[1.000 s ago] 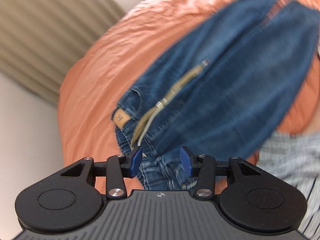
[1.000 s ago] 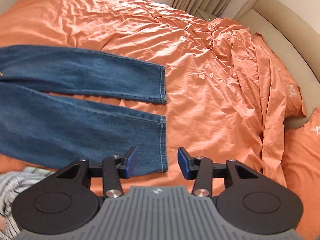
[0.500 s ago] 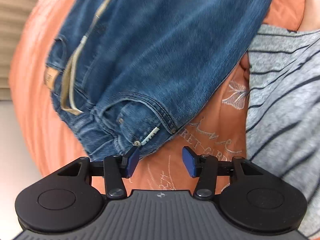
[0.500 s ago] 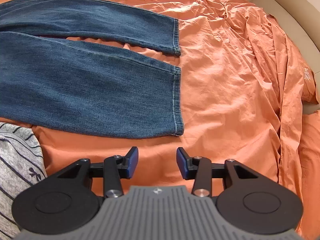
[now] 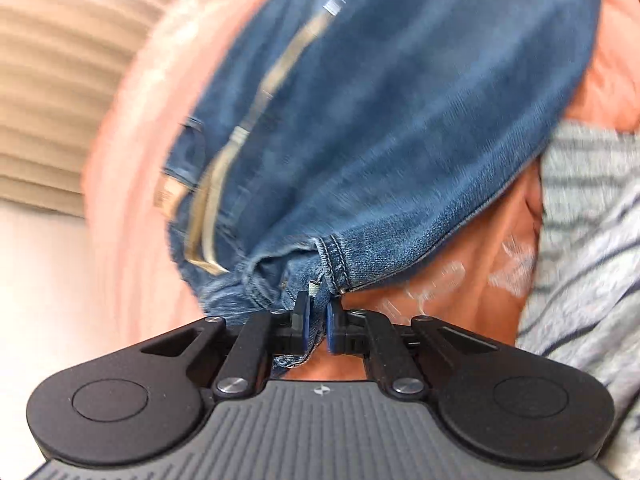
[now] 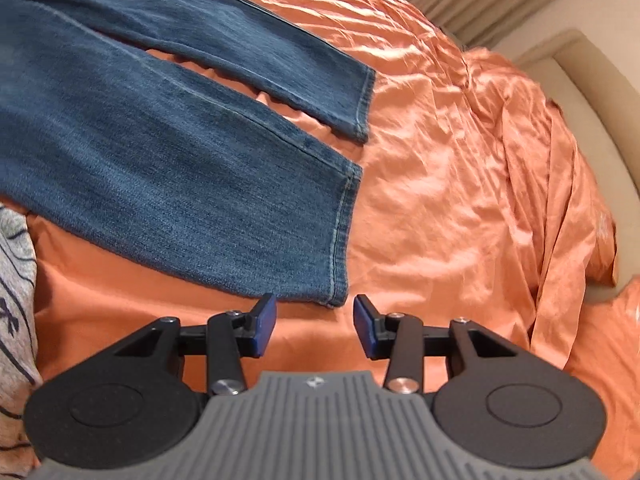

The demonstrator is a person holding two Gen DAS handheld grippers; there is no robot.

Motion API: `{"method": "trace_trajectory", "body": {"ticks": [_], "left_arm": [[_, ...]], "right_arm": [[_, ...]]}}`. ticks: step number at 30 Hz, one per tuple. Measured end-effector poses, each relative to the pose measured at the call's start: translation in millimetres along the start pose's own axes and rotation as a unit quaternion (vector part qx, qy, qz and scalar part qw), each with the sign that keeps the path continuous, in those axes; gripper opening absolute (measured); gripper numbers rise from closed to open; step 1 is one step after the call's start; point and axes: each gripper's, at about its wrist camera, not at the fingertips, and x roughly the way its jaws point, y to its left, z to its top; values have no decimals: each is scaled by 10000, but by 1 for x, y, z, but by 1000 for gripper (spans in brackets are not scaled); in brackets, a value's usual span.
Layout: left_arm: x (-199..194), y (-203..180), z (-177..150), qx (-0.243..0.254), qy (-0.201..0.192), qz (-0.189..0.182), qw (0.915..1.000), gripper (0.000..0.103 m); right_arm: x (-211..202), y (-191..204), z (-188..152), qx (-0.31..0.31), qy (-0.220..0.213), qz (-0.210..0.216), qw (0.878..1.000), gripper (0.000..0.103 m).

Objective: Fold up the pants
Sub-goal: 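Lift the waistband with the left tool while the right tool moves to the leg hems, then close the right tool on the hem while the left tool holds the waistband raised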

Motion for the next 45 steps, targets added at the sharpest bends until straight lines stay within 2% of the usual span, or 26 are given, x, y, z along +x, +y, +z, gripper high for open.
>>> {"method": "trace_trajectory", "body": {"ticks": [3,5,7,9,12,20,21,24,26,30,32,37,41,45], "left_arm": [[-13,12,3,-545,-242,239,9979,7],[-18,20,9,-936,-273,265,9949,7],[-20,25,12,-1120,-284,278,9929,6],[-20,28,17,-1166,-240,265,9925,6],[-16,32,21,-1173,-135,300,9925,6],[-18,31,26,-1504,54,412,9877,6],[-18,32,25,-1607,55,426,9861,6],[-19,32,23,-1883,25,486,9809,7],[-21,34,21,-2084,-34,507,9767,7],[-26,36,15,-2425,-183,582,9682,7],[-30,38,14,-2528,-268,642,9650,7],[-43,60,14,-2974,-525,717,9506,6],[-53,90,17,-3342,-720,761,9366,6],[-52,127,37,-3452,-844,923,9302,6]], "right_arm": [[-4,17,-7,-972,-498,-166,9939,39],[-8,28,-14,-1645,-763,-201,9832,39],[-9,37,-23,-2153,-882,-199,9724,38],[-5,46,-32,-2524,-906,-199,9632,38],[6,55,-43,-2876,-872,-204,9536,29],[60,69,-63,-3681,-711,-533,9255,28],[64,70,-63,-3685,-733,-592,9248,27],[70,71,-63,-3589,-709,-775,9274,8],[67,69,-64,-3506,-812,-986,9278,0],[50,51,-52,-2842,-1049,-1182,9457,0],[38,38,-41,-2518,-1223,-1331,9508,0],[6,10,-7,-1997,-1611,-1712,9512,0],[-14,-16,29,-1644,-1754,-1837,9531,0],[-3,-47,80,-1150,-1666,-1807,9625,0]]}}
